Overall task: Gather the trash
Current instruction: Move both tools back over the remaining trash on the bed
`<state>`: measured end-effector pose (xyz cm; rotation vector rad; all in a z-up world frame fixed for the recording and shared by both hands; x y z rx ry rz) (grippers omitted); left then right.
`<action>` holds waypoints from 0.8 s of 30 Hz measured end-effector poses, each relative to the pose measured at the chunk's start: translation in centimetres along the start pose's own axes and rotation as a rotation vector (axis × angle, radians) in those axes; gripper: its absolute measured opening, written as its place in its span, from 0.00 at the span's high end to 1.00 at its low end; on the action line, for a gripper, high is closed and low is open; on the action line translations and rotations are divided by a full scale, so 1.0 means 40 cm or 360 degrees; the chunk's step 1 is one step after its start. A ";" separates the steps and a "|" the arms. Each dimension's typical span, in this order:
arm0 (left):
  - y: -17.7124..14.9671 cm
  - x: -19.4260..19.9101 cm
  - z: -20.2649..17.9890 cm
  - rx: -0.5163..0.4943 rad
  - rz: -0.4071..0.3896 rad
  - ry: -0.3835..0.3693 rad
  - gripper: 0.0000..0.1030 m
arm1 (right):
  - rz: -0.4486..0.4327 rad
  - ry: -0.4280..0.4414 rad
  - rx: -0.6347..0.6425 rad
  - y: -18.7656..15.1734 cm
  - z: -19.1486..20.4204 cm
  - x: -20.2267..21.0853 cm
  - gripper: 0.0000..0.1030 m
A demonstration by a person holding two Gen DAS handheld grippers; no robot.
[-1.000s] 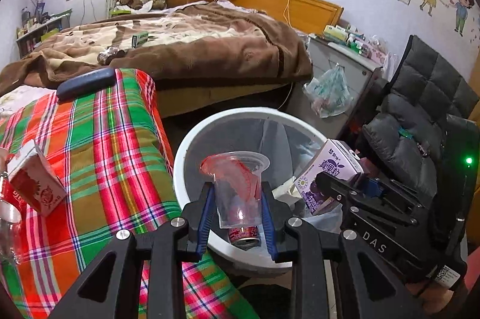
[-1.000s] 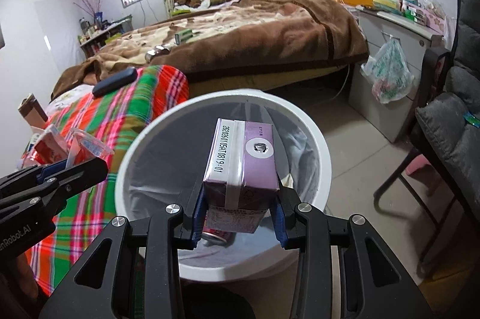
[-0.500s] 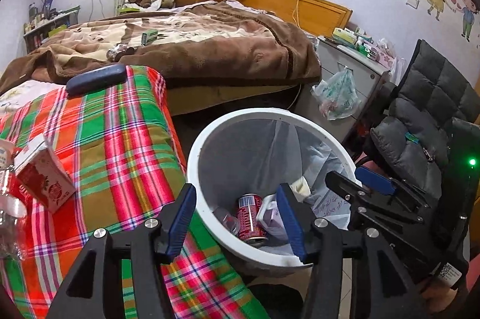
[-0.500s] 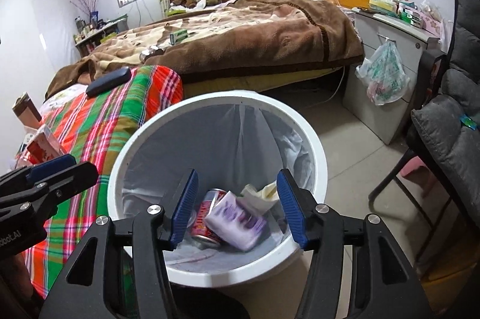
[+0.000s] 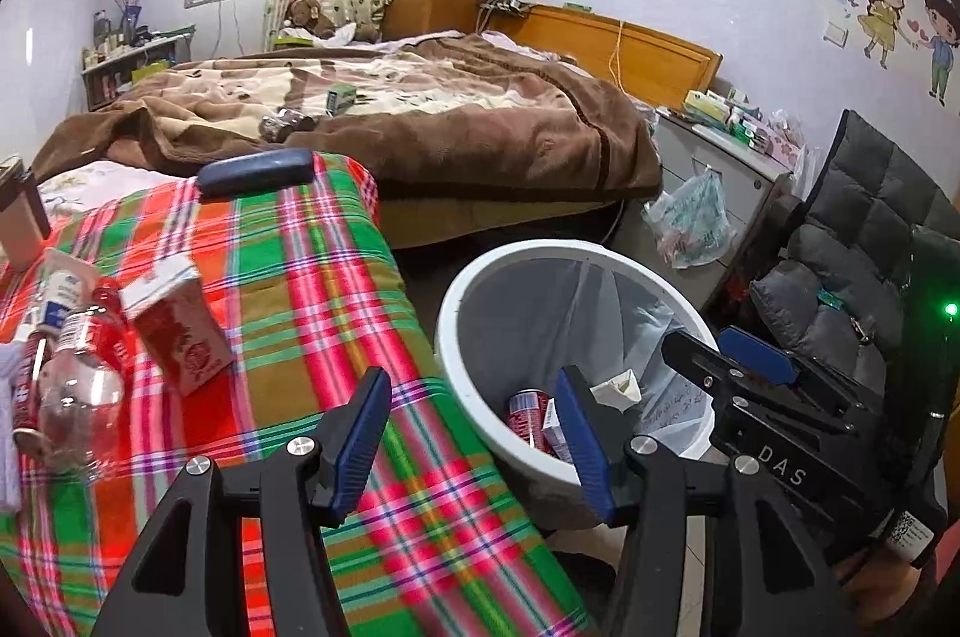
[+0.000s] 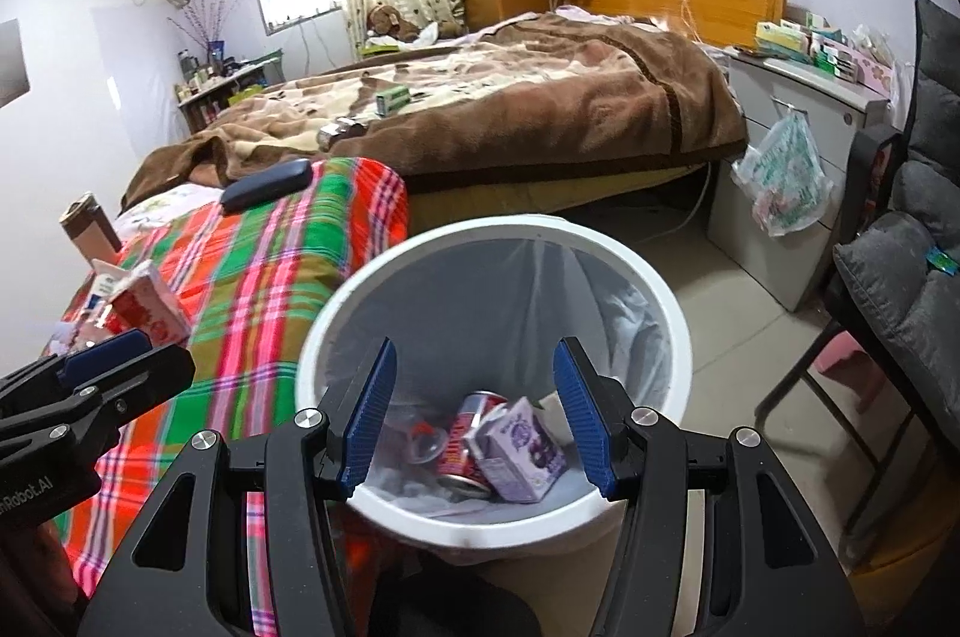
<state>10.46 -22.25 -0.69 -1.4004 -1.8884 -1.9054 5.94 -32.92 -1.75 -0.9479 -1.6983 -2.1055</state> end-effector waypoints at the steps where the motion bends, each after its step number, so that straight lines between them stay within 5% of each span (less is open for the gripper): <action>1: -0.001 0.011 0.008 0.0006 -0.0012 0.0004 0.45 | -0.0008 0.0010 0.0009 0.001 0.009 0.003 0.45; 24: -0.062 0.196 0.254 0.0225 -0.0146 0.0278 0.44 | -0.0045 0.0289 0.0192 -0.009 0.237 0.024 0.45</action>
Point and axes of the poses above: each gripper's, at about its wrist camera, not at the fingertips, and x roughly against the way its jaws point, z to its left, y to its top, the point moved 3 cm from there along -x, roughly the way its jaws point, and after that the axes turned 3 degrees about x, right-handed, at the moved point
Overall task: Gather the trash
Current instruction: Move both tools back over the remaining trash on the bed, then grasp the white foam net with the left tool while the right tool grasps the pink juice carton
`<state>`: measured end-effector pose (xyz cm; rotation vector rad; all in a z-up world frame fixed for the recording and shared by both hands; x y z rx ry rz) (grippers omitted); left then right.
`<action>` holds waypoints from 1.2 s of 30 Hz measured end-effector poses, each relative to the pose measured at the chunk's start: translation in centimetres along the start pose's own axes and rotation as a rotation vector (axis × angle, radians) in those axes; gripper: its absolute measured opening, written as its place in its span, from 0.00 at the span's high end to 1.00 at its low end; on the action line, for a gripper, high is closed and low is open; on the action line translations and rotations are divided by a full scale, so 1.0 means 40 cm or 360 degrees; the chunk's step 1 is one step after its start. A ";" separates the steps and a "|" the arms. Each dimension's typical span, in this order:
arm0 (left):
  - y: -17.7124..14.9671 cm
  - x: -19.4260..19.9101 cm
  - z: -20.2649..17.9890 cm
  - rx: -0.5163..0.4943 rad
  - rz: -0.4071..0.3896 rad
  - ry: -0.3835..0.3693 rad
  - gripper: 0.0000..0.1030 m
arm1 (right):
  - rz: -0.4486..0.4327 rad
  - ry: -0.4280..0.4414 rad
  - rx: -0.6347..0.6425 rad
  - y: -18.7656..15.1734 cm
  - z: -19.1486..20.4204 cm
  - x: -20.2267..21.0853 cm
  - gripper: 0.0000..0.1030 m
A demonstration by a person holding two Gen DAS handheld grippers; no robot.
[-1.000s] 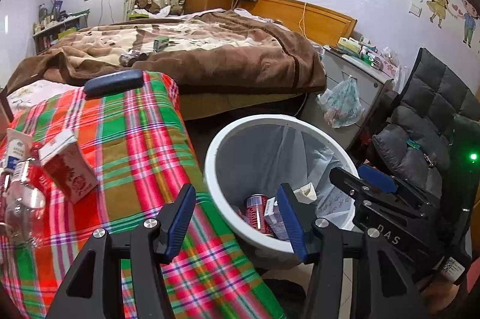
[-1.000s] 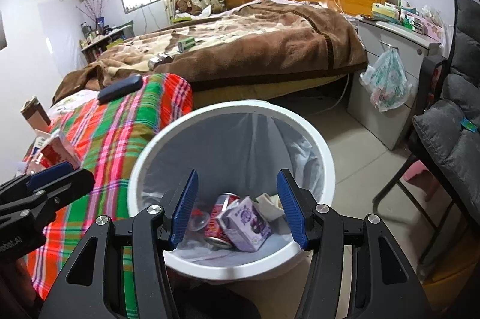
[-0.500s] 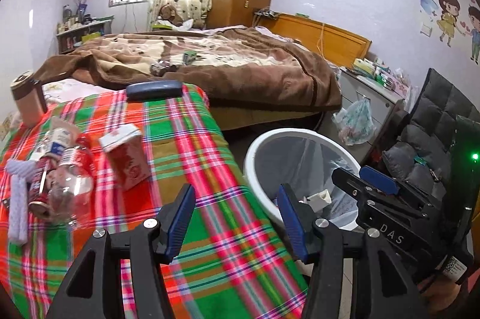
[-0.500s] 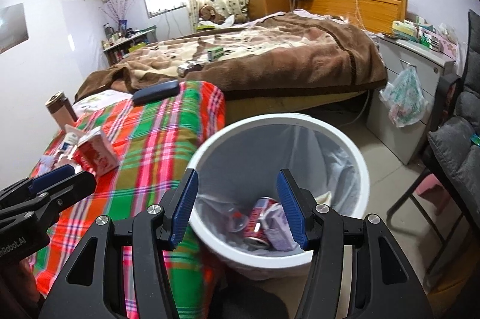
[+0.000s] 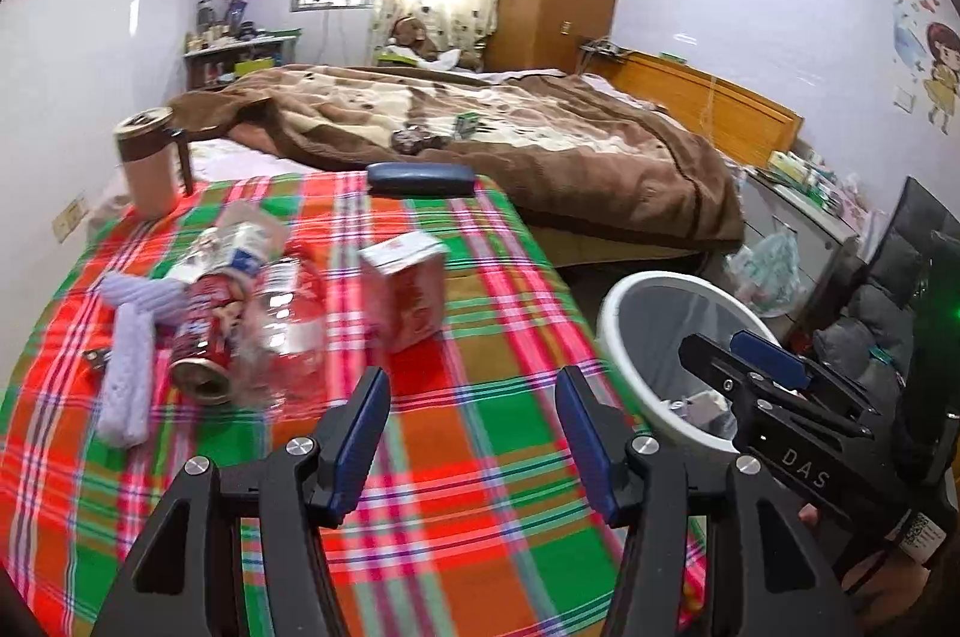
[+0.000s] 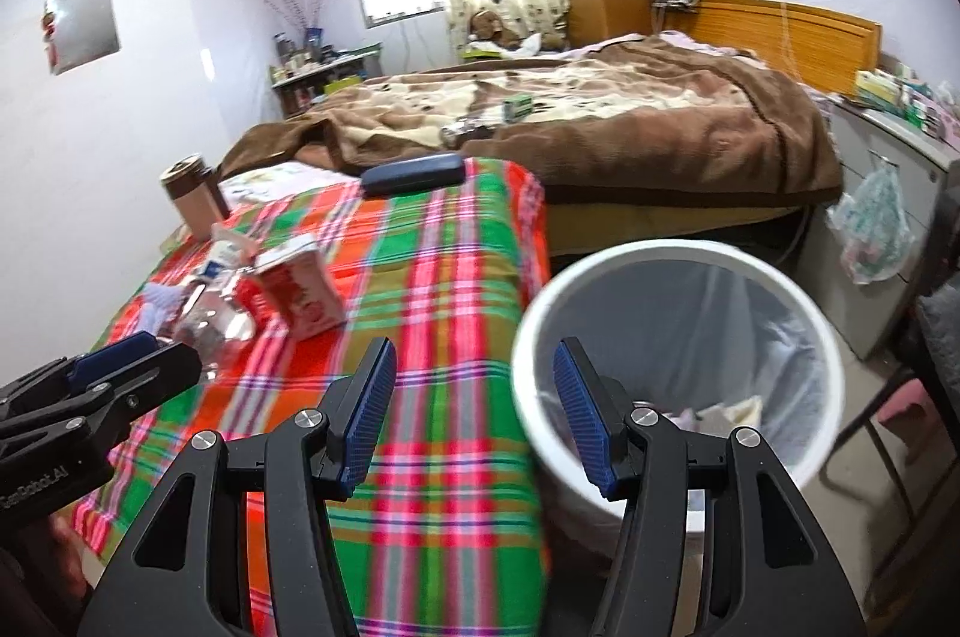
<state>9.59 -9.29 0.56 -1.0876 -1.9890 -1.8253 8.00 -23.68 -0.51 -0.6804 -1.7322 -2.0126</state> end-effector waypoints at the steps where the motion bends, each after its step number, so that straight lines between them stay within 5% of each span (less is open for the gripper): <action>1: -0.001 0.002 0.016 0.0015 0.0000 0.0011 0.44 | 0.0006 0.0015 0.0007 0.002 0.011 -0.006 0.45; 25: -0.029 0.023 0.429 0.0396 0.0004 0.0380 0.41 | 0.0201 0.0268 0.0082 0.022 0.231 -0.196 0.40; 36: -0.040 -0.027 0.540 0.0467 0.0075 0.0429 0.41 | 0.0173 0.0216 0.0212 0.054 0.249 -0.263 0.39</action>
Point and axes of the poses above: each gripper's, at about its wrist camera, not at the fingertips, and x roughly against the way its jaws point, z to its left, y to its top, the point moved 3 cm from there along -x, roughly the way its jaws point, and after that the axes turned 3 degrees about x, right-handed, at the moved point
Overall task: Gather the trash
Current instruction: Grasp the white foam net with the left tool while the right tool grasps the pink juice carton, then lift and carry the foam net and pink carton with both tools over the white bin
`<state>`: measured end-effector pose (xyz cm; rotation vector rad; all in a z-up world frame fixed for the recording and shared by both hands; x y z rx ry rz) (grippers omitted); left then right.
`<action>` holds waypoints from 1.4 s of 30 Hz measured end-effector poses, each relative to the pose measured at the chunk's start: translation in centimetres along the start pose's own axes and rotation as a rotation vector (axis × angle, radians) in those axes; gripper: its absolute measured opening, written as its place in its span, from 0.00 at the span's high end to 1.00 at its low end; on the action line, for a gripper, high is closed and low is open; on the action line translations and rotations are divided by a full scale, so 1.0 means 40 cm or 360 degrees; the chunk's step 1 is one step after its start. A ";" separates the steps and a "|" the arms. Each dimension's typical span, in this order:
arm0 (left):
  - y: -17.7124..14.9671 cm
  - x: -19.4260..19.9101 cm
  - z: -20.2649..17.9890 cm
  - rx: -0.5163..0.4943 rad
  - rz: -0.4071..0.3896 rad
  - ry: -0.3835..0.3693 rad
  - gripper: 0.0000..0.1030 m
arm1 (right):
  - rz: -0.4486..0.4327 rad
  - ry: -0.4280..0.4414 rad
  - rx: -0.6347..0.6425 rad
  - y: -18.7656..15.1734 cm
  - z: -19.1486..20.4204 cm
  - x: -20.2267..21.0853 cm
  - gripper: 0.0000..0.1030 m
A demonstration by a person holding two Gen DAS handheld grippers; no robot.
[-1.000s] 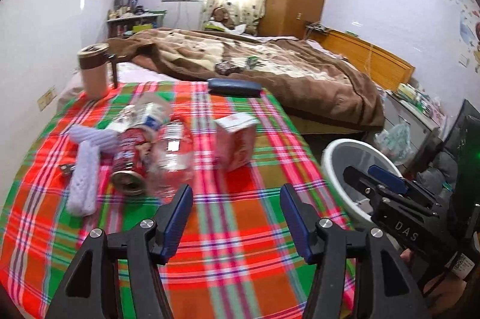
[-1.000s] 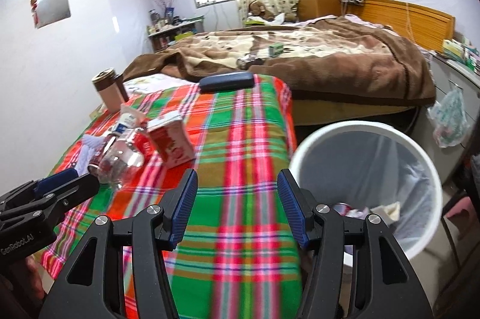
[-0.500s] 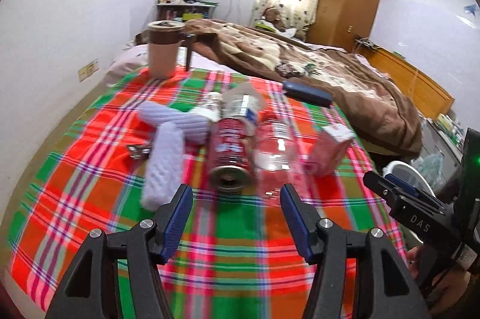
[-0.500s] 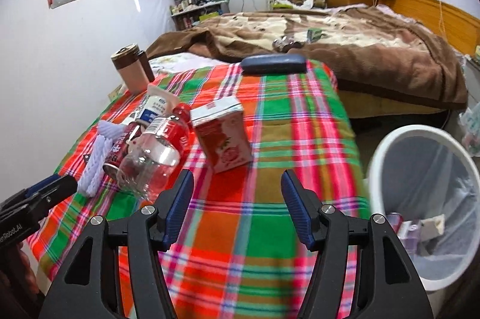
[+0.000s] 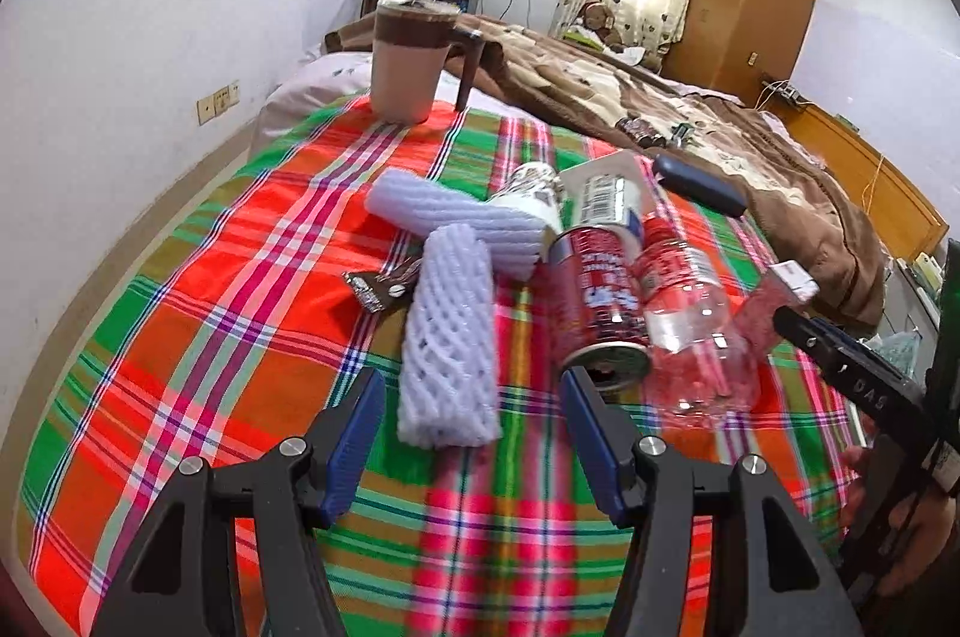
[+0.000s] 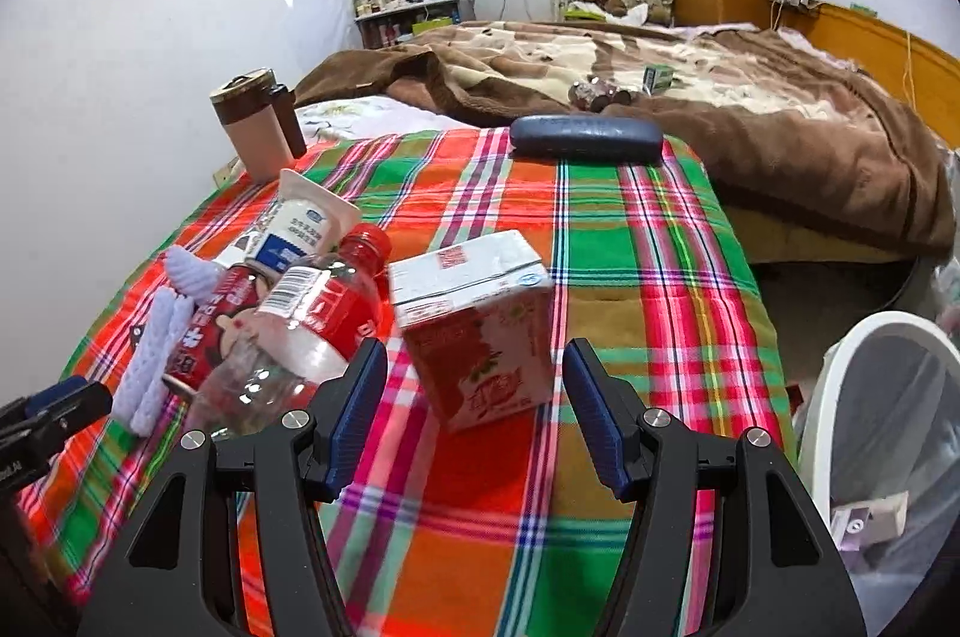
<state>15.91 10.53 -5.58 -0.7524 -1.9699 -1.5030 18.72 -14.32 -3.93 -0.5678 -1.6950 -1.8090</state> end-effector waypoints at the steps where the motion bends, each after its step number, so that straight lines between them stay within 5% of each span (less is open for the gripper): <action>1: 0.001 -0.007 0.003 0.0003 0.0007 -0.0002 0.41 | -0.0004 0.0016 -0.0012 0.002 -0.008 -0.004 0.39; 11: 0.017 -0.057 0.007 0.0004 0.0070 -0.0037 0.41 | 0.0040 0.0170 0.0091 0.019 -0.001 -0.051 0.38; 31: 0.053 -0.139 0.016 0.0032 0.0126 0.0014 0.42 | 0.0037 0.0118 0.0034 0.041 -0.022 -0.079 0.44; 35: 0.050 -0.145 0.007 0.0012 0.0142 0.0019 0.61 | 0.0032 0.0119 0.0034 0.041 -0.018 -0.079 0.45; 42: 0.048 -0.146 0.010 0.0027 0.0146 0.0019 0.70 | 0.0007 0.0114 0.0042 0.036 -0.016 -0.065 0.45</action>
Point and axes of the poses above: each gripper's, at about its wrist camera, not at the fingertips, and x roughly against the way its jaws point, z to its left, y to its top, the point moved 3 cm from there along -x, roughly the way its jaws point, and after that the axes turned 3 degrees about x, right-handed, at the moved point
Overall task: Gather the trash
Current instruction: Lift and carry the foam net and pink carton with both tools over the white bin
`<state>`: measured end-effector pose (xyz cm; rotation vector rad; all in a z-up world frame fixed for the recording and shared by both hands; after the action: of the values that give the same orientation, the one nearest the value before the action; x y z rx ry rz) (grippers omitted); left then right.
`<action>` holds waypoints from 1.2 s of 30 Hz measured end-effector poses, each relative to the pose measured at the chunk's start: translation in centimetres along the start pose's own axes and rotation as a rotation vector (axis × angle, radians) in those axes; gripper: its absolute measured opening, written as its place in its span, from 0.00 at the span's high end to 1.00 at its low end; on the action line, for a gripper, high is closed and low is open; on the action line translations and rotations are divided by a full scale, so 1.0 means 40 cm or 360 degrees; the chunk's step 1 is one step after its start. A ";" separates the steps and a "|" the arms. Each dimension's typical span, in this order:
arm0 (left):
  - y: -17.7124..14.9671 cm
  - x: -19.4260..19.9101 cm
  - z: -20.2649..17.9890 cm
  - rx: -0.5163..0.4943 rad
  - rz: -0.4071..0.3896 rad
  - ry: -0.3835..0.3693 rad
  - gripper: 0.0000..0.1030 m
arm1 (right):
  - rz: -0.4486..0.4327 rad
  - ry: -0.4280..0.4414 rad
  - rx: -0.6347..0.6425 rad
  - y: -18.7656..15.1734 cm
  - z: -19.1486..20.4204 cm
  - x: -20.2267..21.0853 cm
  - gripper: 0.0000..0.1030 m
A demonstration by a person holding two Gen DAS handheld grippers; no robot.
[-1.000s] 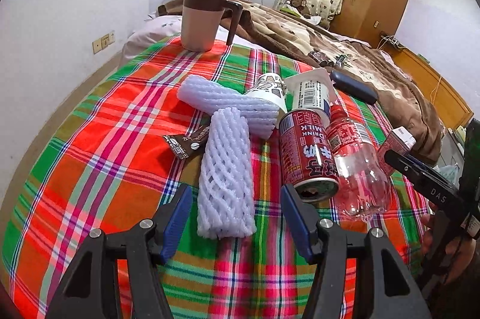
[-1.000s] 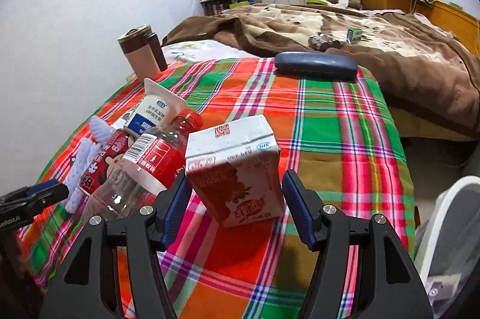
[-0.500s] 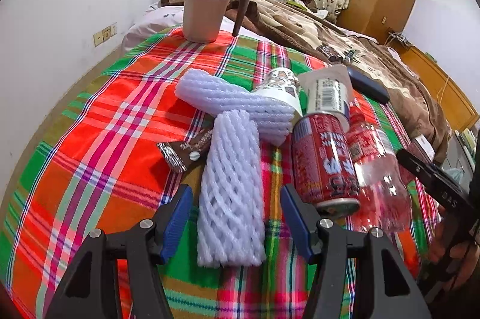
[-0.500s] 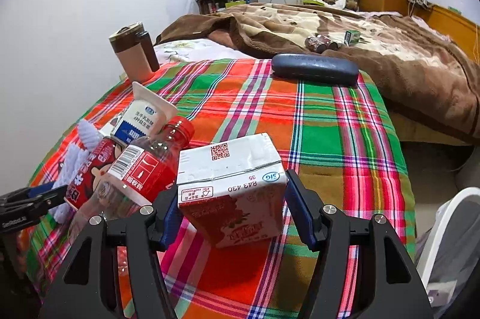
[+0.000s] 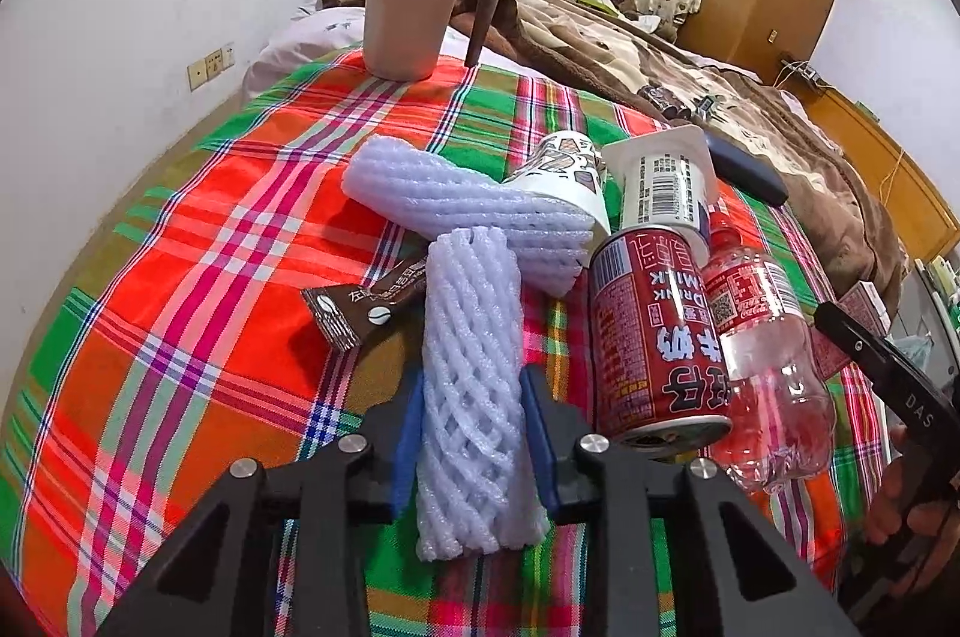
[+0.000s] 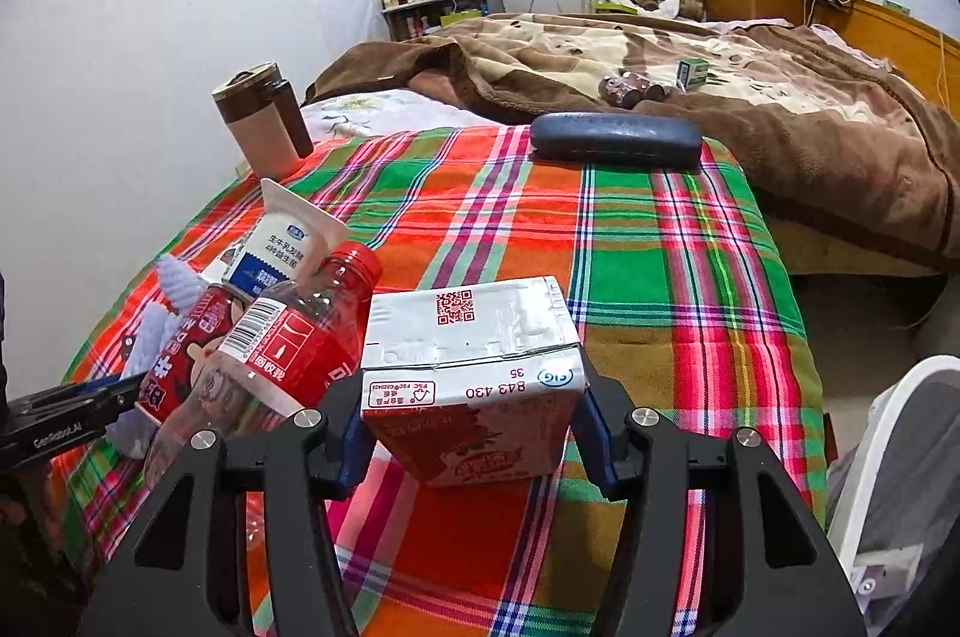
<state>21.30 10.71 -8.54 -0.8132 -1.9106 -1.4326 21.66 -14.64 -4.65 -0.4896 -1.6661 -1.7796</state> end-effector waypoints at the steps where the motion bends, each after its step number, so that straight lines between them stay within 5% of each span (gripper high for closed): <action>1: -0.001 0.003 -0.001 -0.0002 -0.0004 0.0004 0.70 | -0.0003 0.0003 0.0000 -0.002 0.000 0.003 0.45; 20: -0.044 0.139 -0.076 -0.0070 -0.0133 -0.0104 0.71 | -0.0084 0.0031 -0.0049 -0.031 0.004 0.088 0.46; 36: -0.084 0.270 -0.250 -0.0277 -0.0249 -0.0264 0.71 | -0.0199 -0.0019 -0.0116 -0.061 -0.049 0.224 0.46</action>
<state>13.01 1.51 0.10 -0.9044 -2.0313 -1.6915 13.84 -18.37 -0.79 -0.4373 -1.6771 -1.9368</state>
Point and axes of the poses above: each gripper's, at about its wrist camera, not at the fingertips, and x roughly against the way its jaws point, z to its left, y to its top, the point moved 3 cm from there along -x, roughly the way its jaws point, and after that the axes turned 3 degrees about x, right-handed, at the moved point
